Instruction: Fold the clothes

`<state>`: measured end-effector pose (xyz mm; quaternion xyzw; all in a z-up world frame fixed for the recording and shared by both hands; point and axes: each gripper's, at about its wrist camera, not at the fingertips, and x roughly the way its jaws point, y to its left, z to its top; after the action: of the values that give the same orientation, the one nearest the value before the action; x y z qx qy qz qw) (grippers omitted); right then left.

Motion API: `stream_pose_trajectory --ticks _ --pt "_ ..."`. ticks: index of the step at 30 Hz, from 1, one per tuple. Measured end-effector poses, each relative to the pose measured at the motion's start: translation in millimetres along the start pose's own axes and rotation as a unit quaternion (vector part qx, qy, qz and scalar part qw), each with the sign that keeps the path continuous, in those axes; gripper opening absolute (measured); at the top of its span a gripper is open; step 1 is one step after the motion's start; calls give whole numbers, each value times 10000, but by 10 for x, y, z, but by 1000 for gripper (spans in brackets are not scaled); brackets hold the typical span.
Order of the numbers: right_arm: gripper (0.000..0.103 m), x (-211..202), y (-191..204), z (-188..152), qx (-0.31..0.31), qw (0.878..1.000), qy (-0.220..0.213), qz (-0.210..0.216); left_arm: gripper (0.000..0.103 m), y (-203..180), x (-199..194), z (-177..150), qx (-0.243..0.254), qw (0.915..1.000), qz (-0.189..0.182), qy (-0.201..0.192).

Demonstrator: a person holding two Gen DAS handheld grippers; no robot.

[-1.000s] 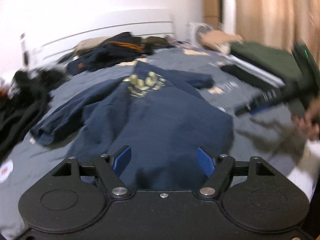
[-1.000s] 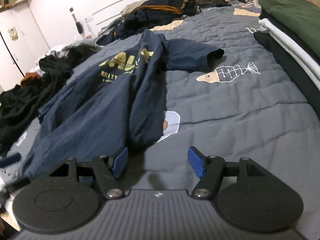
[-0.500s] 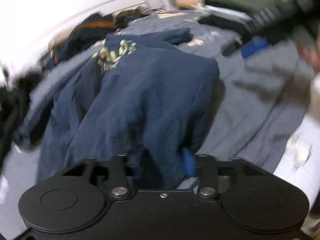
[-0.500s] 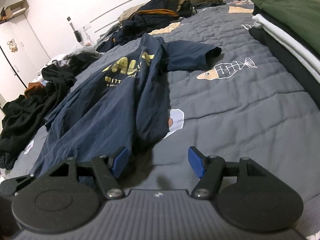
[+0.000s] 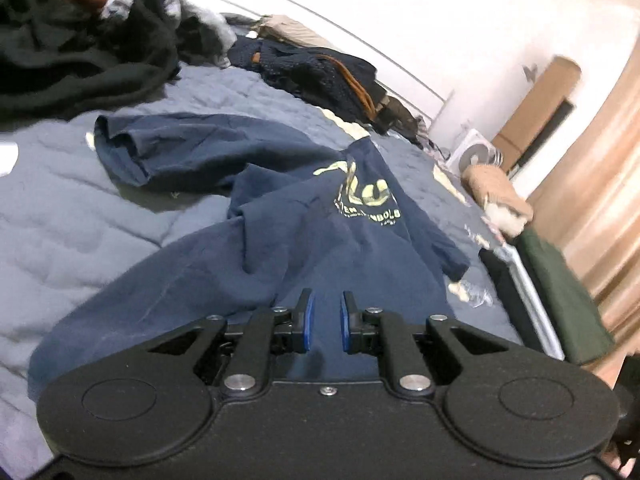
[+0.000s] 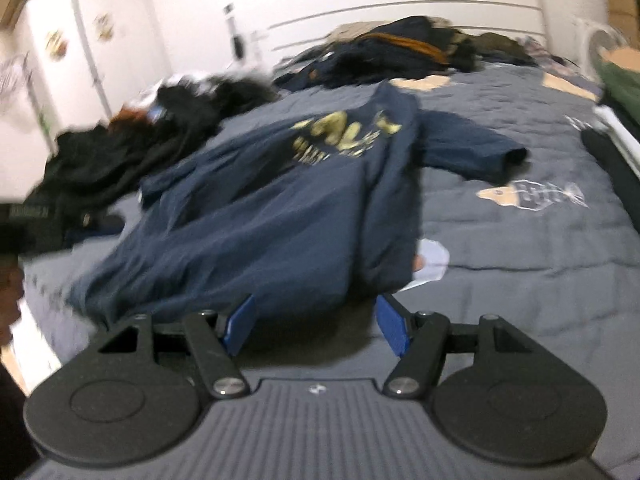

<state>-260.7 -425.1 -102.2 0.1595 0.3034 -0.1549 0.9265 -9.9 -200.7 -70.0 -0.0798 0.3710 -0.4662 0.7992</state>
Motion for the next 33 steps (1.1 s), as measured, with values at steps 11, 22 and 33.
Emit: stream_pose_trajectory --ticks 11,22,33 --pt "66 -20 -231 27 776 9969 -3 -139 56 -786 116 -485 2391 9691 -459 393" --pt "66 11 -217 9 761 9970 80 -122 11 -942 425 -808 3294 9391 -111 970" --pt "66 -22 13 -2 171 9998 -29 39 3 -164 285 -66 276 9993 -48 267"
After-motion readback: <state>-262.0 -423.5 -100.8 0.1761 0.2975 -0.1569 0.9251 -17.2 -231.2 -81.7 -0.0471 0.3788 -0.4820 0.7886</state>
